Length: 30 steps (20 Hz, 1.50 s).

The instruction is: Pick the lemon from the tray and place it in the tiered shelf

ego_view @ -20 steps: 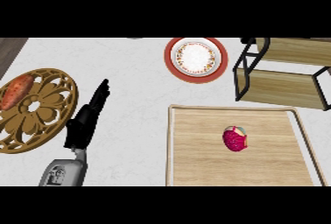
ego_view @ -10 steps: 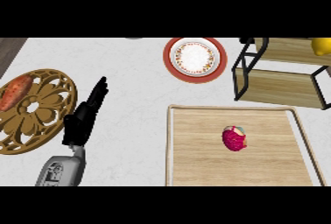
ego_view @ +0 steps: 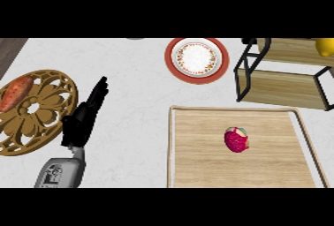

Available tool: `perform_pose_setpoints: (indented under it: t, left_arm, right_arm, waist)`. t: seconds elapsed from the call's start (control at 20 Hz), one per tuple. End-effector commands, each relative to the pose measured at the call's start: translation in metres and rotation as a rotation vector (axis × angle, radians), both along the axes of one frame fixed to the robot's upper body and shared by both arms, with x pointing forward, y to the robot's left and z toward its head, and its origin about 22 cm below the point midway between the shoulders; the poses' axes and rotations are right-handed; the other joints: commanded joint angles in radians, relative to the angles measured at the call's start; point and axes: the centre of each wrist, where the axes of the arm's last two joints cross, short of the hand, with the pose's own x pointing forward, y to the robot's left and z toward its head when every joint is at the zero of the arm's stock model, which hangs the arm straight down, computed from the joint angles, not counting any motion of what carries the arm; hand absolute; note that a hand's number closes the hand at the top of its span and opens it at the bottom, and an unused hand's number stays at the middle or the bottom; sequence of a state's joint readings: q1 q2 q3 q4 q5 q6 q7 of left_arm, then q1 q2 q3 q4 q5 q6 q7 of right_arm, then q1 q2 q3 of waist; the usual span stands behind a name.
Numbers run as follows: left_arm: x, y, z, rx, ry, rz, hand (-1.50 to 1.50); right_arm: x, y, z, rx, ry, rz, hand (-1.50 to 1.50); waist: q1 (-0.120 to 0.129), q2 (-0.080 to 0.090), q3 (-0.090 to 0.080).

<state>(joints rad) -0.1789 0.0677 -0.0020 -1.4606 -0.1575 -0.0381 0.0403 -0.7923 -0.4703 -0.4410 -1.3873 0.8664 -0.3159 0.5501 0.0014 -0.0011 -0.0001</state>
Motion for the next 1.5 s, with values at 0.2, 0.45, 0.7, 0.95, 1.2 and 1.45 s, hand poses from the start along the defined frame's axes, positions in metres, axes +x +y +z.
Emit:
perform_pose_setpoints:
  t: [0.2, 0.45, 0.7, 0.95, 1.2, 1.45]
  left_arm:
    - [0.006, -0.001, -0.003, 0.002, 0.025, 0.011, 0.00]
    - [-0.012, -0.012, -0.012, -0.012, 0.022, -0.003, 0.00]
    - [-0.006, 0.006, 0.005, 0.007, 0.014, 0.005, 0.00]
    - [-0.006, 0.009, -0.011, -0.001, 0.002, 0.034, 0.00]
    - [-0.016, 0.013, -0.015, 0.013, 0.008, 0.040, 0.00]
    - [-0.012, 0.013, 0.003, 0.004, 0.008, 0.053, 0.00]
  right_arm:
    - [-0.019, -0.012, 0.037, 0.083, -0.100, 0.070, -1.50]
    - [-0.048, -0.028, 0.079, 0.231, -0.312, 0.051, -1.50]
    - [-0.085, -0.053, 0.101, 0.293, -0.335, -0.066, -1.50]
    - [-0.137, -0.095, 0.101, 0.365, -0.184, -0.146, -1.50]
    - [-0.201, -0.131, 0.108, 0.382, -0.073, -0.154, -1.50]
    - [-0.259, -0.175, 0.087, 0.353, -0.017, -0.099, -1.50]
  waist:
    - [-0.003, 0.001, 0.000]
    - [-0.009, -0.005, 0.000]
    - [-0.009, -0.005, 0.000]
    - [-0.030, -0.007, 0.000]
    - [-0.046, -0.011, 0.001]
    - [-0.048, -0.011, 0.002]
